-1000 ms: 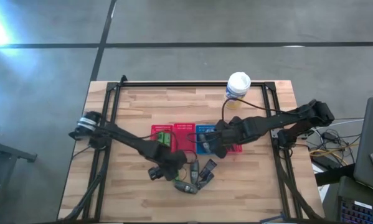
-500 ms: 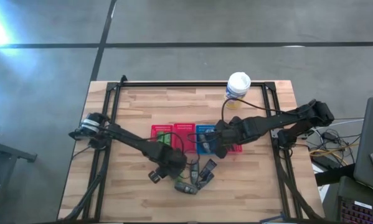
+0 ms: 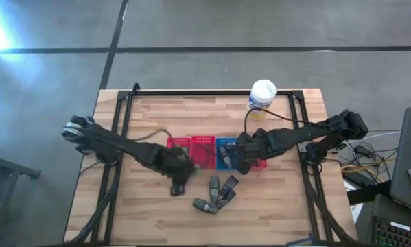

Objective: Pick & Place Travel size toiletries
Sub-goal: Put the shampoo into the left red bin, then put the shave cream into the middle red bin

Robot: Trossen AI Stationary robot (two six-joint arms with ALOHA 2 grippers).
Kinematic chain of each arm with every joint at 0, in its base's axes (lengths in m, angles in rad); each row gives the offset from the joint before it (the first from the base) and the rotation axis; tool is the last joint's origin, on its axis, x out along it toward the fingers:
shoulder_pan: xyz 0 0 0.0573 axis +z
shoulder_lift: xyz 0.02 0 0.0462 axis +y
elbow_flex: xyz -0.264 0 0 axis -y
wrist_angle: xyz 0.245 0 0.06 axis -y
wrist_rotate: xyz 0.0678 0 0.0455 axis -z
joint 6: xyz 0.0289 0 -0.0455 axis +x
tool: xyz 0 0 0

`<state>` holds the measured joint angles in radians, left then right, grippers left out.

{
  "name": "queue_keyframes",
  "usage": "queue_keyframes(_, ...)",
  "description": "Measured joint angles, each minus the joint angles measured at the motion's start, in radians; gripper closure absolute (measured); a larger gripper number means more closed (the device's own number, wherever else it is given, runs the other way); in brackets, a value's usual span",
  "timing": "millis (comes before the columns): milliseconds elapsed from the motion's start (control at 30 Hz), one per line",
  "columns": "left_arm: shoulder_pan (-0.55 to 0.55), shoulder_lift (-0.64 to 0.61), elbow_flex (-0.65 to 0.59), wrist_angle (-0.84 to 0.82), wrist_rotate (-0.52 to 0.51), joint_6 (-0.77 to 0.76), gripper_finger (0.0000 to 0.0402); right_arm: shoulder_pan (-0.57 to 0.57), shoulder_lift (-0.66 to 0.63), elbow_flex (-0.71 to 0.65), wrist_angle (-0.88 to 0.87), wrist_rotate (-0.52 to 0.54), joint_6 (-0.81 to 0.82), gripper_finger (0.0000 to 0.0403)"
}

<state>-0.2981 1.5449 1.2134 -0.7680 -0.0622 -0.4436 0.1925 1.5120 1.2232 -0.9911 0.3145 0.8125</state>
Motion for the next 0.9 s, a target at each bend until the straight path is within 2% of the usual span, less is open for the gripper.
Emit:
queue_keyframes(100,-0.002,-0.107,-0.049,-0.001,-0.181,-0.441,0.0238,0.000,0.000,0.000,0.000,0.002,0.002,0.0101)
queue_keyframes(167,-0.001,-0.164,-0.103,-0.001,-0.273,-0.676,0.0238,0.000,0.000,0.000,0.000,0.005,0.002,0.0097)
queue_keyframes(233,-0.001,-0.204,-0.167,-0.001,-0.317,-0.825,0.0238,0.000,0.000,0.000,0.000,0.019,0.002,0.0091)
queue_keyframes(333,0.006,-0.237,-0.275,0.043,-0.325,-0.954,0.0238,0.000,0.000,0.000,0.000,0.026,0.000,0.0080)
queue_keyframes(500,0.026,-0.248,-0.403,0.217,-0.323,-1.054,0.0205,0.000,-0.002,0.000,-0.001,0.019,-0.027,0.0061)
queue_keyframes(667,0.049,-0.252,-0.420,0.240,-0.333,-1.090,0.0150,0.001,-0.014,0.005,-0.006,-0.002,-0.039,0.0044)
queue_keyframes(800,0.055,-0.257,-0.393,0.237,-0.369,-1.017,0.0115,0.001,-0.025,0.006,-0.006,-0.025,-0.056,0.0044)
queue_keyframes(900,0.054,-0.258,-0.356,0.257,-0.373,-0.820,0.0104,0.009,-0.029,0.006,-0.006,-0.101,-0.119,0.0051)
